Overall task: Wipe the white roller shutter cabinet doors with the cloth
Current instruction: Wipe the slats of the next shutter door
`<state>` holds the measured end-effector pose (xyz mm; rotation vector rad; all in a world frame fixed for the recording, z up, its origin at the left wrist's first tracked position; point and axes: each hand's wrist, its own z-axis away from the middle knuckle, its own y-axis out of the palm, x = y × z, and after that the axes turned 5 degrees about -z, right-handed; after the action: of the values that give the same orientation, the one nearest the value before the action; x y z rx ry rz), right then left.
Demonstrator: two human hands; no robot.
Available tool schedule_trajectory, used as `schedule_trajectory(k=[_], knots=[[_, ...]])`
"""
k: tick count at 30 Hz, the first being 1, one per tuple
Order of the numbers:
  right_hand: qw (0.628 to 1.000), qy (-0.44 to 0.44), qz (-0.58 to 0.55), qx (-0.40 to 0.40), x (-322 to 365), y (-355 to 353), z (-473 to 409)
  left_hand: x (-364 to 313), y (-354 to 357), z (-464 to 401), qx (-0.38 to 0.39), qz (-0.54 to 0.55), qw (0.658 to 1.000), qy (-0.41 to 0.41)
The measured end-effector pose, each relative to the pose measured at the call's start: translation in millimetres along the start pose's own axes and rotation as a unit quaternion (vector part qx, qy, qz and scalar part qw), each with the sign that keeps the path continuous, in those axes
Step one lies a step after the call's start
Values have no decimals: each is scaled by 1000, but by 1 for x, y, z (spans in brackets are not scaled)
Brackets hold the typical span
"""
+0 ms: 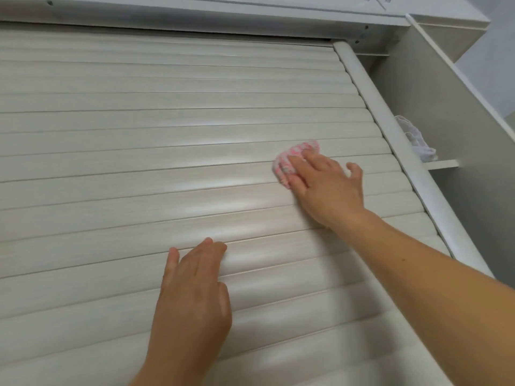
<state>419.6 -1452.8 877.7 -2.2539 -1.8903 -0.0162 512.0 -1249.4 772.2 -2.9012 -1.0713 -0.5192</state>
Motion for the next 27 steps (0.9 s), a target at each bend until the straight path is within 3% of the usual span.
schedule_trajectory(k=[7,13,18,22,27], knots=[[989,143,8,29,-78,-7,6,-7,-5,3,22,-16,999,-31],[982,188,-14,19,-59,4,34,-12,-12,-1,53,-17,998,-40],[989,137,-41,22,-8,5,49,-11,-21,-1,72,33,995,-68],[995,76,-40,57,46,8,55,-3,-39,-5,20,151,976,-155],[993,-52,-58,90,121,17,70,9,-51,-1,-16,205,951,-233]])
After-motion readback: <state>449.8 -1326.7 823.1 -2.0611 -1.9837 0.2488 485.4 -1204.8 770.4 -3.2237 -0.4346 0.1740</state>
